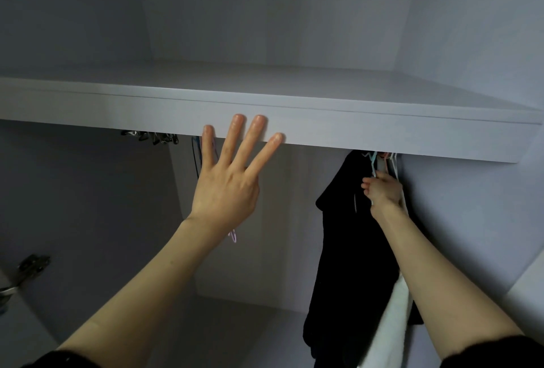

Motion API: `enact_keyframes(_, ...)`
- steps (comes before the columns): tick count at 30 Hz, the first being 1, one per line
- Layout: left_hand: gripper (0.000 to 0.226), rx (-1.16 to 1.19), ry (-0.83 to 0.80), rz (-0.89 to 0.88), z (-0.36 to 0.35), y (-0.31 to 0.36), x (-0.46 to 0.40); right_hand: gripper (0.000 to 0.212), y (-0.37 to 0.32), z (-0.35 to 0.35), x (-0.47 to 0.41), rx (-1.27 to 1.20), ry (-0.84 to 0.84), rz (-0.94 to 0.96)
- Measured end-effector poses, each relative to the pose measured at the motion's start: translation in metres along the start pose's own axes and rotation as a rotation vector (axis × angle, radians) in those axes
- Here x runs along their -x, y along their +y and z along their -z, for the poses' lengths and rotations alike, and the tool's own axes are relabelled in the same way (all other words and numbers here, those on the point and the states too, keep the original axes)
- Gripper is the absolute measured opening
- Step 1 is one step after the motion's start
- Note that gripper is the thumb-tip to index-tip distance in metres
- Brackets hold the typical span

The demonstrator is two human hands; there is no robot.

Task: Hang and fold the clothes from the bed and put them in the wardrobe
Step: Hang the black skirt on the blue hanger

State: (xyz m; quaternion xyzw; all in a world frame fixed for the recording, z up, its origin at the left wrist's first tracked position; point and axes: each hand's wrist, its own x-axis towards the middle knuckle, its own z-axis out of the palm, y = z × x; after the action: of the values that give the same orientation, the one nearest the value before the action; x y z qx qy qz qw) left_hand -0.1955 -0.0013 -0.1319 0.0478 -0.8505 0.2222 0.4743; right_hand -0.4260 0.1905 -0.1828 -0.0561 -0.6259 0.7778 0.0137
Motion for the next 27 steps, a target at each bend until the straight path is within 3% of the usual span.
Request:
enact_keyframes(4, 0.095, 0.000, -0.038, 0.002, 0.000, -0.001, 0.001, 0.040, 0.004, 0.003, 0.004, 0.168, 0.174, 0.146)
enact_keyframes(8, 0.097, 0.029, -0.080, 0.033, 0.006, 0.005, 0.003, 0.043, -0.003, 0.008, 0.027, 0.424, 0.149, 0.205)
enact_keyframes(13, 0.092, 0.174, -0.156, 0.071, 0.019, 0.012, 0.010, 0.048, 0.002, 0.006, 0.076, 0.758, 0.072, 0.493)
enact_keyframes(16, 0.078, 0.282, -0.296, 0.116, 0.029, 0.008, 0.031, 0.050, 0.016, -0.007, 0.110, 0.902, -0.045, 0.583)
enact_keyframes(20, 0.060, 0.309, -0.592, 0.268, 0.052, -0.005, 0.094, 0.045, 0.050, -0.026, 0.172, 0.989, -0.366, 0.557)
enact_keyframes(27, 0.047, 0.392, -0.805, 0.677, 0.137, -0.038, 0.232, 0.027, 0.103, -0.049, 0.311, 0.853, -0.832, 0.493)
